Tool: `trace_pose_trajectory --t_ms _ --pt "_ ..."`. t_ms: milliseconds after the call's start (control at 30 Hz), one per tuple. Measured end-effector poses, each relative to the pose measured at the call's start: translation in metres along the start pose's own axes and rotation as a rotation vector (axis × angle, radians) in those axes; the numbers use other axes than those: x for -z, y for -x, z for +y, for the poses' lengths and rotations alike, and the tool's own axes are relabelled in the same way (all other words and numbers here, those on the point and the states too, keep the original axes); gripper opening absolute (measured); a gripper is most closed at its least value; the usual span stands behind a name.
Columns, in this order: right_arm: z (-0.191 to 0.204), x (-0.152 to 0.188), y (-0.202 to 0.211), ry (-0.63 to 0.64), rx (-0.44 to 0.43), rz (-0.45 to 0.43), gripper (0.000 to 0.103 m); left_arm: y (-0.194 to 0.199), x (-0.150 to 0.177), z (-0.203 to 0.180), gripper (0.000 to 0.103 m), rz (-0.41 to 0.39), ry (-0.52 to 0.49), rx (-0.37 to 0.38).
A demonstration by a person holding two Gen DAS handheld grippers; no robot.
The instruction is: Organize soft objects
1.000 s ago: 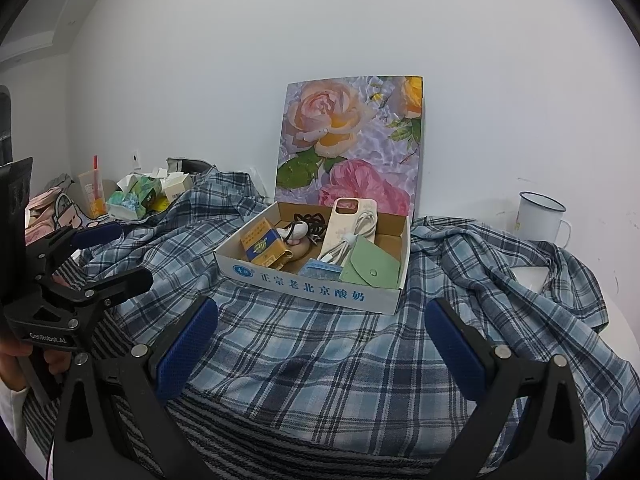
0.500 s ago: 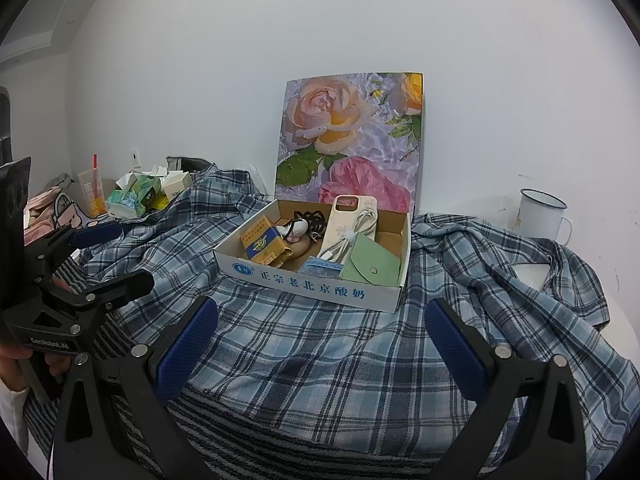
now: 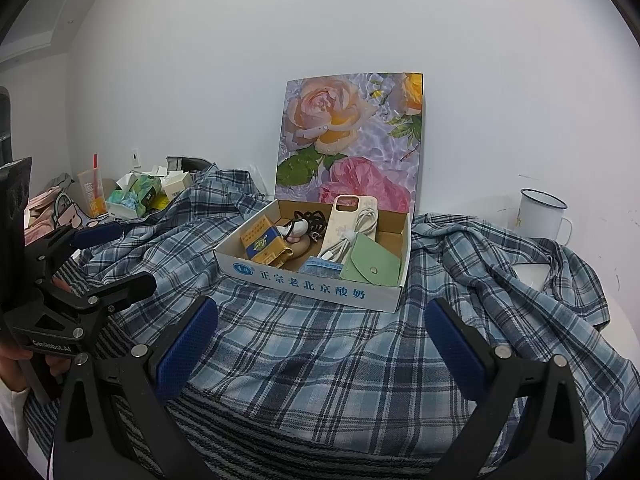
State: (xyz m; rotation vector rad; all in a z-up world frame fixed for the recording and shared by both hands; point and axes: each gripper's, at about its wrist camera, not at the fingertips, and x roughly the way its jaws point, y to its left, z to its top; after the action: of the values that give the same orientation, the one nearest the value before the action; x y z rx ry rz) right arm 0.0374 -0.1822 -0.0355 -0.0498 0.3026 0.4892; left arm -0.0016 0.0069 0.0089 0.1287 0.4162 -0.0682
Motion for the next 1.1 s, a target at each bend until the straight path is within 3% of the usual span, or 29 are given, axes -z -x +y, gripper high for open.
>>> trace_pose_trajectory --t_ms 1100 --pt "-0.0016 0.0005 -0.0003 -0.013 0.0 0.005 0.103 -0.0012 -0.0004 -0.0041 0.103 0.007 -0.008 0.003"
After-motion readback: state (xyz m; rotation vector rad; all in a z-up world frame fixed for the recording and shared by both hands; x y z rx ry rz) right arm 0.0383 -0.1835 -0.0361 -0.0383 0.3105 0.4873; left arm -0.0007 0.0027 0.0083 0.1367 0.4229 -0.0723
